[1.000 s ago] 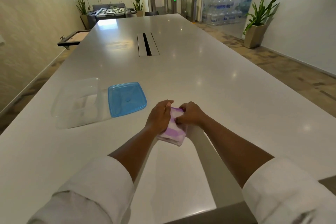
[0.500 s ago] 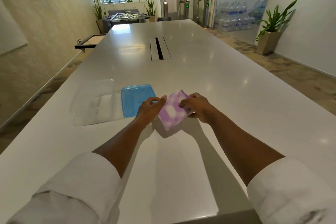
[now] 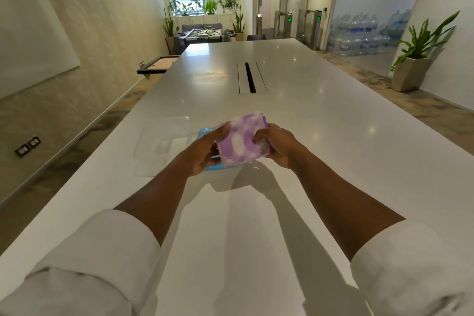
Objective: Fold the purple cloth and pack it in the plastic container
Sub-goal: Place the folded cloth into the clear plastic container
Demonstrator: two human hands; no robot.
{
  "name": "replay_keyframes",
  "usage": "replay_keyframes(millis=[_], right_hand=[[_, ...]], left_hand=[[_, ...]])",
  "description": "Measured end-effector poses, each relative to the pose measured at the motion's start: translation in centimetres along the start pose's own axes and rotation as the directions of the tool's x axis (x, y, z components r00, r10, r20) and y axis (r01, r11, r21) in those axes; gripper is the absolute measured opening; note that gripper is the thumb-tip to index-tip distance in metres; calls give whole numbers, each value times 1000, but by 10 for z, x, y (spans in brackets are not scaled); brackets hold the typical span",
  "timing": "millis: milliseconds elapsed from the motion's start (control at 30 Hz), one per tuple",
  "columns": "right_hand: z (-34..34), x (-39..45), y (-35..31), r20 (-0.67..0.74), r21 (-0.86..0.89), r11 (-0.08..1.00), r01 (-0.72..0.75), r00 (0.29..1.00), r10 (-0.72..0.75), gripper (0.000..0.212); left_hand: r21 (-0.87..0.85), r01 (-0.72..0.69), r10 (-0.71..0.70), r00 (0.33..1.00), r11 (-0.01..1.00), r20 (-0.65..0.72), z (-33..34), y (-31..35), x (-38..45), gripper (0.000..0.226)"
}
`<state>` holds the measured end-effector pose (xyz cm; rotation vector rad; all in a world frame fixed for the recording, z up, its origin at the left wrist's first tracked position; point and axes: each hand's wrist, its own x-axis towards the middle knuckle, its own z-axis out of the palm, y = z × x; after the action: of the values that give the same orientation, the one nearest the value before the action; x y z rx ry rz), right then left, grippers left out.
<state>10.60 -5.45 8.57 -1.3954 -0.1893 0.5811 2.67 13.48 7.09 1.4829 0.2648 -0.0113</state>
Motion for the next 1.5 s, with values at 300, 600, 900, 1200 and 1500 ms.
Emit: replay_keyframes(millis=[300, 600, 900, 1200, 1500], right_hand=[[38, 24, -4, 68, -238, 971, 26, 998, -10, 47], [93, 39, -22, 197, -308, 940, 146, 976, -87, 40], [137, 58, -24, 289, -363, 903, 228, 949, -124, 58], [169, 83, -19, 319, -462, 832, 308, 933, -167, 32], [182, 116, -6, 324, -692, 572, 440, 898, -298, 29]], left_hand=[[128, -164, 181, 975, 978, -127, -53, 21, -2, 36], [251, -167, 235, 933, 953, -271, -110, 44, -10, 34], [333, -169, 280, 905, 928, -321, -164, 43, -12, 35], [282, -190, 296, 864, 940, -406, -192, 40, -8, 33], [403, -178, 362, 821, 898, -442, -213, 35, -1, 22]])
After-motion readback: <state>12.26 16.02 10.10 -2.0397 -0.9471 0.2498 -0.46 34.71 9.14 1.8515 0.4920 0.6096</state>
